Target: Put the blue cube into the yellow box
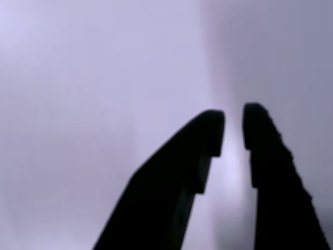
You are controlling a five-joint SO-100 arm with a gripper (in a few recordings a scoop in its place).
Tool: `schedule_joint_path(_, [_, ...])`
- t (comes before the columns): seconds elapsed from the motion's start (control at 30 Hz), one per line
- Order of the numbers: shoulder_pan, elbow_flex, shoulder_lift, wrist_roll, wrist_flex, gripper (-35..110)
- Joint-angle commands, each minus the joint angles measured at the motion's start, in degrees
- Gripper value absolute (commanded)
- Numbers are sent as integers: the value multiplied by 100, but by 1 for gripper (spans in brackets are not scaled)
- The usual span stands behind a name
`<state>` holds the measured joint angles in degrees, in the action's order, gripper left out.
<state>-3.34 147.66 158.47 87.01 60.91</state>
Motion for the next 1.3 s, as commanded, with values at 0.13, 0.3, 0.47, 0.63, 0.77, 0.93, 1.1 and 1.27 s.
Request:
schedule_joint_path(0.13, [1020, 1424, 1942, 220, 281, 0])
schedule_joint_path(0.3, [1345, 2013, 2654, 246, 773, 0])
schedule_joint_path(0.47, [1195, 2698, 3182, 536, 1134, 0])
schedule_joint_path(0.63, [1028, 3226, 3313, 800, 1081, 0])
schedule_joint_path(0.77, [949, 3252, 3313, 1187, 1626, 0])
schedule_joint_path(0.93, [817, 3252, 3305, 624, 1696, 1])
schedule_joint_path(1.1, [896, 3252, 3305, 519, 1688, 1])
schedule_joint_path(1.27, [896, 3252, 3296, 519, 1688, 1])
